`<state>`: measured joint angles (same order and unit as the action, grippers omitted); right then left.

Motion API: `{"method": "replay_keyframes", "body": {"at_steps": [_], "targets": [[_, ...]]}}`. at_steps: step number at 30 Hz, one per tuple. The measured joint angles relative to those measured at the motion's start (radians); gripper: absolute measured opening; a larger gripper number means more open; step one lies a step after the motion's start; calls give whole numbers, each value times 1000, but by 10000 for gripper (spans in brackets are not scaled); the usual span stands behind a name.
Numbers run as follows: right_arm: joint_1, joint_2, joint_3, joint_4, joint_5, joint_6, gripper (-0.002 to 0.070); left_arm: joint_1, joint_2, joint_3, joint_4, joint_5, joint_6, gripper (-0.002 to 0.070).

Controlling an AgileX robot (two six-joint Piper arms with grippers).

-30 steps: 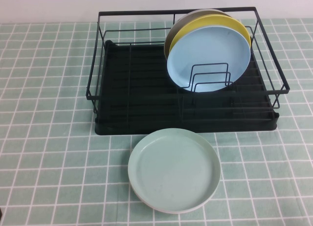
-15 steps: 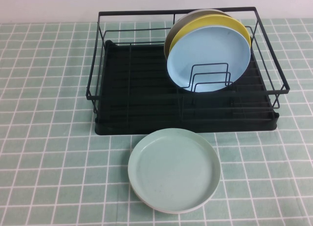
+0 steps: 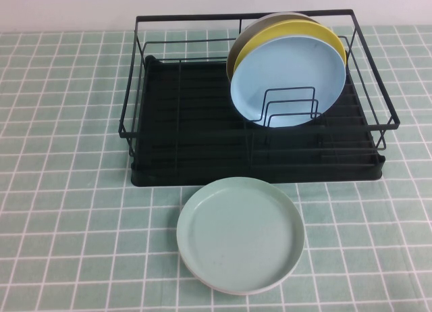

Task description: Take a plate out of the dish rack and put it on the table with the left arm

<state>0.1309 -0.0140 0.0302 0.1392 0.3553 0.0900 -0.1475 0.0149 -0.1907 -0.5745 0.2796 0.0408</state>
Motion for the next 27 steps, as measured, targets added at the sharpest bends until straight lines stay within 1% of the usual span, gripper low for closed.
{"method": "replay_keyframes", "body": {"at_steps": [3, 5, 9, 12, 15, 17, 22, 27], "targets": [[0, 0, 0, 0, 0, 0, -18, -3, 115, -228, 147, 219, 11, -3], [0, 0, 0, 0, 0, 0, -18, -3, 211, -367, 179, 348, 59, -3], [0, 0, 0, 0, 0, 0, -18, -3, 419, -624, 159, 556, 314, -3], [0, 0, 0, 0, 0, 0, -18, -4, 588, -777, 156, 662, 494, -3], [0, 0, 0, 0, 0, 0, -18, -4, 753, -878, 152, 704, 604, -3], [0, 0, 0, 0, 0, 0, -18, -4, 865, -942, 120, 708, 671, -3], [0, 0, 0, 0, 0, 0, -18, -11, 1167, -1160, -13, 737, 865, -3], [0, 0, 0, 0, 0, 0, -18, -80, 1388, -1380, -13, 751, 932, -3]]}}
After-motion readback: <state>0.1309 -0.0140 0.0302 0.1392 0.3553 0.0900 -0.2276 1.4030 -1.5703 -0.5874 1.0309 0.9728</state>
